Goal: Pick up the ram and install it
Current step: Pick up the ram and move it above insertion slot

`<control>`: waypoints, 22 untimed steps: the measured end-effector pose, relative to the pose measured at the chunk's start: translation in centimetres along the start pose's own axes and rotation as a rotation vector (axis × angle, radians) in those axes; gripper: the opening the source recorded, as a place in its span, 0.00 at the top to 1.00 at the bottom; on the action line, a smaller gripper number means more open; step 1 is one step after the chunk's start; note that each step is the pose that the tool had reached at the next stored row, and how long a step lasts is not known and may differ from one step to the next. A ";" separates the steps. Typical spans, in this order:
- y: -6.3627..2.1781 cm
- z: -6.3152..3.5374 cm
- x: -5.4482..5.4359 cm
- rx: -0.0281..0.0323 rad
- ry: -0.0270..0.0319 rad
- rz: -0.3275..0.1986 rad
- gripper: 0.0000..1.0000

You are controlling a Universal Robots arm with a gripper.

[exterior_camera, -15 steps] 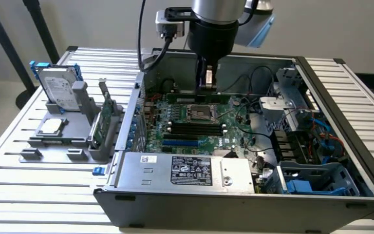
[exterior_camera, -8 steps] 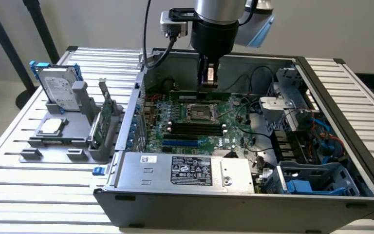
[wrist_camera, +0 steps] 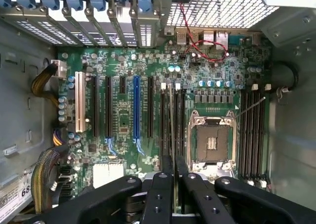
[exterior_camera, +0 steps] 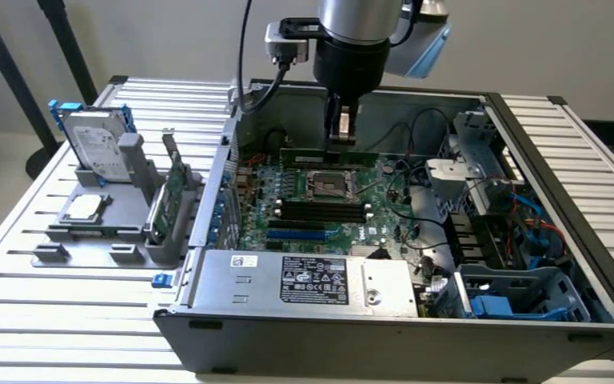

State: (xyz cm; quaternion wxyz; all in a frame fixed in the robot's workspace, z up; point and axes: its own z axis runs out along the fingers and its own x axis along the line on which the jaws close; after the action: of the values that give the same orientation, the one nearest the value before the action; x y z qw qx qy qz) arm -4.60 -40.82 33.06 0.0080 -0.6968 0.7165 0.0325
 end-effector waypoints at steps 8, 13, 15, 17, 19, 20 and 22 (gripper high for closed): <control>0.00 0.58 -0.3 0.0055 -0.0024 0.069 0.86; -0.01 0.98 -0.6 0.0167 -0.0016 0.086 0.86; -0.01 1.10 -0.7 0.0274 -0.0001 0.087 0.86; -0.01 1.22 -0.8 0.0409 0.0013 0.086 0.86; 0.02 1.37 -0.9 0.0534 0.0027 0.086 0.86; 0.02 1.37 -0.9 0.0541 0.0037 0.086 0.86; 0.02 1.37 -0.9 0.0542 0.0038 0.086 0.86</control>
State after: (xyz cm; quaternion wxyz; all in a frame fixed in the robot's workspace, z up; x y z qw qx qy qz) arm -4.64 -39.89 31.74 0.0241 -0.6651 0.7462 0.0120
